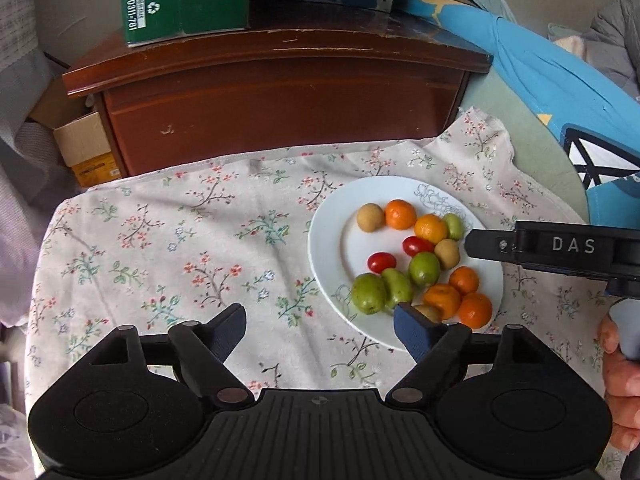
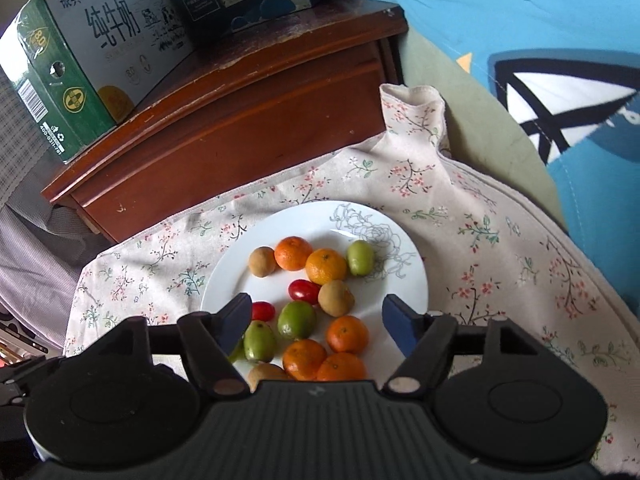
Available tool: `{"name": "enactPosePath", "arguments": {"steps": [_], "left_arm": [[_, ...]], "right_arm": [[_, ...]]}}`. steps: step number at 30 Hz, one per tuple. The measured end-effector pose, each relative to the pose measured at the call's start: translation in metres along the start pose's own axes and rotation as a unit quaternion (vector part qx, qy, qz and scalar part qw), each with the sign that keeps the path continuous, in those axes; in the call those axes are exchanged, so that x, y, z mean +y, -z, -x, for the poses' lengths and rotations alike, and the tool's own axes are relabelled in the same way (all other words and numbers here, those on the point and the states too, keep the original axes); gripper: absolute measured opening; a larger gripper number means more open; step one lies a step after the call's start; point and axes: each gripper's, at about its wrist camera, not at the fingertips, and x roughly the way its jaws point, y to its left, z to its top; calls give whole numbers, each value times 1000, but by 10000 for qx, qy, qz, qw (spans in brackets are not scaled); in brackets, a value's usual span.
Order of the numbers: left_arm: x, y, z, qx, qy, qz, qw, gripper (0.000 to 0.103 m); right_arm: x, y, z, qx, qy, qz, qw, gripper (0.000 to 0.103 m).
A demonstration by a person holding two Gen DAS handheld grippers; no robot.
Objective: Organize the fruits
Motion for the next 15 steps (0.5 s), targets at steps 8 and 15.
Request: {"name": "enactPosePath", "arguments": {"steps": [8,15], "left_arm": [[6,10,-8,405,-314,109,9986,88],[11,10,-16,510,-444,237,9974,88]], "right_arm": [[10,26,8,355,942,265,9946,102],[26,30,-3,490,1333,948,9853,102]]}}
